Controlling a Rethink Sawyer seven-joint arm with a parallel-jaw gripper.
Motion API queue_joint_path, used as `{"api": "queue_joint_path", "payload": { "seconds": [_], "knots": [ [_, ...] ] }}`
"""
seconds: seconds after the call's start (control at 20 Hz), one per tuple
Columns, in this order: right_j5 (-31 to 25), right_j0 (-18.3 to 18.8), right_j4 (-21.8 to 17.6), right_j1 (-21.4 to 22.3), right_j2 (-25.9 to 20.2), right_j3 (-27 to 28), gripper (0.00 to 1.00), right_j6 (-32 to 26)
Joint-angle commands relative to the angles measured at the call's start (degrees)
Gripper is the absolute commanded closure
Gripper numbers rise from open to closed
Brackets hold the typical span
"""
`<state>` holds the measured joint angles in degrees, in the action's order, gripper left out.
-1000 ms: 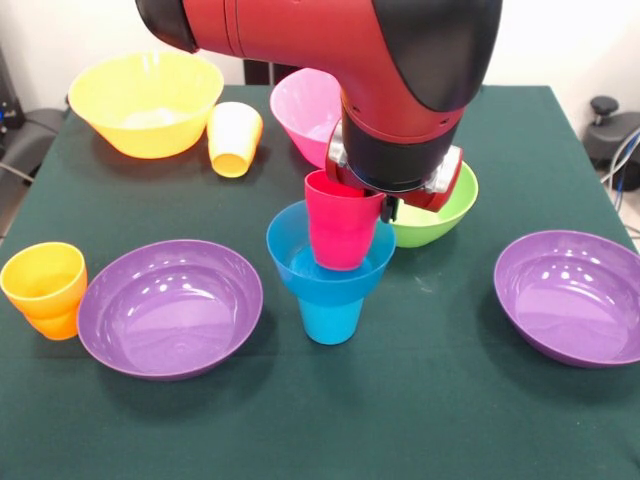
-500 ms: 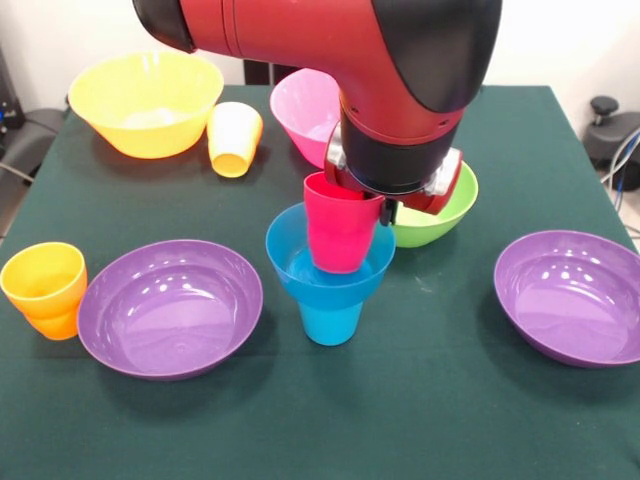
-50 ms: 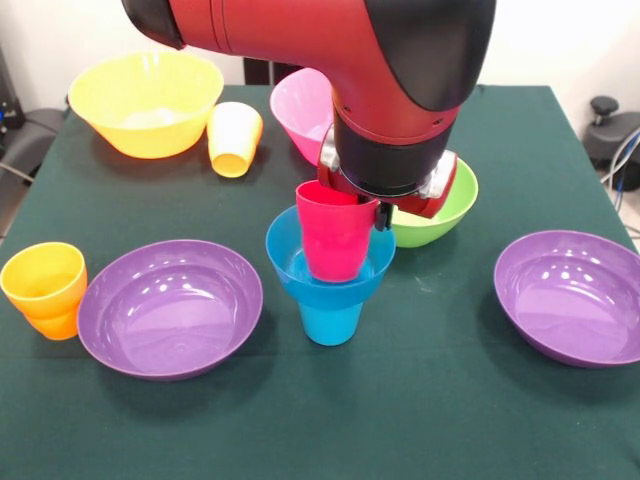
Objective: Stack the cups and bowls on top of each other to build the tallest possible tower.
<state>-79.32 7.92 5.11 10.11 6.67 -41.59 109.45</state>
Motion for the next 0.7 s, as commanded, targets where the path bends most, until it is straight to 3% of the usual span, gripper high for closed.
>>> {"api": "queue_joint_path", "payload": {
  "seconds": [0.05, 0.3, 0.7],
  "knots": [
    [1.05, 1.01, -2.84, -3.29, -2.85, 0.97, 1.0, 0.77],
    [0.95, 1.07, -2.88, -3.19, -2.89, 0.82, 1.0, 0.5],
    [4.02, 0.44, -2.4, -1.32, -2.7, -4.08, 1.0, 2.06]
  ]
}}
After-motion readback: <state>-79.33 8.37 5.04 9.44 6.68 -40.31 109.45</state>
